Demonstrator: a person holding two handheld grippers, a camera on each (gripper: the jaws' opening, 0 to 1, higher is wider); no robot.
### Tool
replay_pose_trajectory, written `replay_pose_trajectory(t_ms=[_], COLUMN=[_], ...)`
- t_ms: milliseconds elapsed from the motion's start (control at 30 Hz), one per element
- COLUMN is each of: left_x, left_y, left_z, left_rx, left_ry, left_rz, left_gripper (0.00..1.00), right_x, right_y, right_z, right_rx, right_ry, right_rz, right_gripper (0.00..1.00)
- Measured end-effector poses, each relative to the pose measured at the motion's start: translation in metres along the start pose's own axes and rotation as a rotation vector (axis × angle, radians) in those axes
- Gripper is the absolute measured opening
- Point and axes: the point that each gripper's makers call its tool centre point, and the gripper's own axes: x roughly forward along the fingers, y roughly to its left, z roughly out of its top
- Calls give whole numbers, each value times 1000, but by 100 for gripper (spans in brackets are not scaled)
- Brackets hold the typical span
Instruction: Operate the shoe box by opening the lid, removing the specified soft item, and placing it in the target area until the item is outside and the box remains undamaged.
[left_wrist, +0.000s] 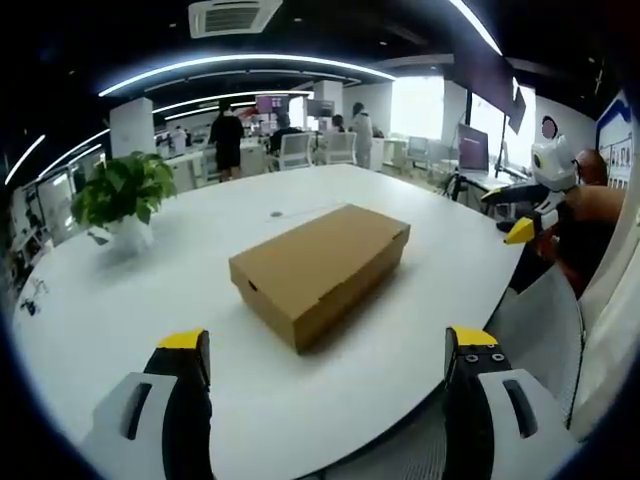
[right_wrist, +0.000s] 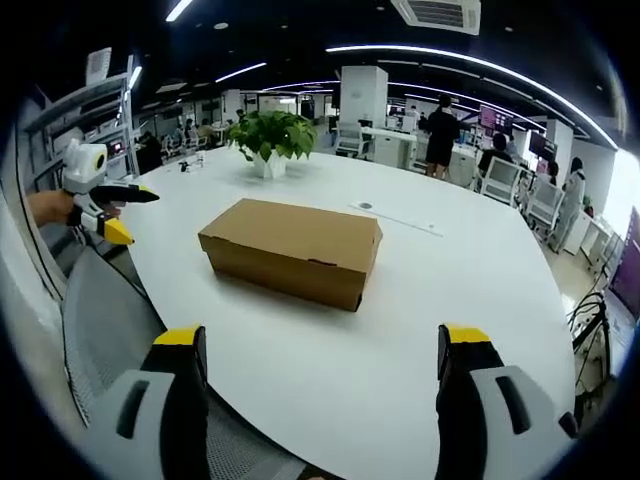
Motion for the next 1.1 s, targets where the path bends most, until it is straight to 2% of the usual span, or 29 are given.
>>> replay_pose_trajectory(t_ms=[700, 1100], left_x=[3, 5], left_y=[-3, -6], left_z=[0, -6], left_rx=[11, 14], left_ry=[3, 15], left_rz=[-10, -11], left_gripper=[99, 98], right_x=[3, 2], right_y=[-1, 0], right_z=[2, 0], right_rx=[-6, -2], right_ry=[-6, -8], right_rz=[-1, 1], right_gripper=[89, 88])
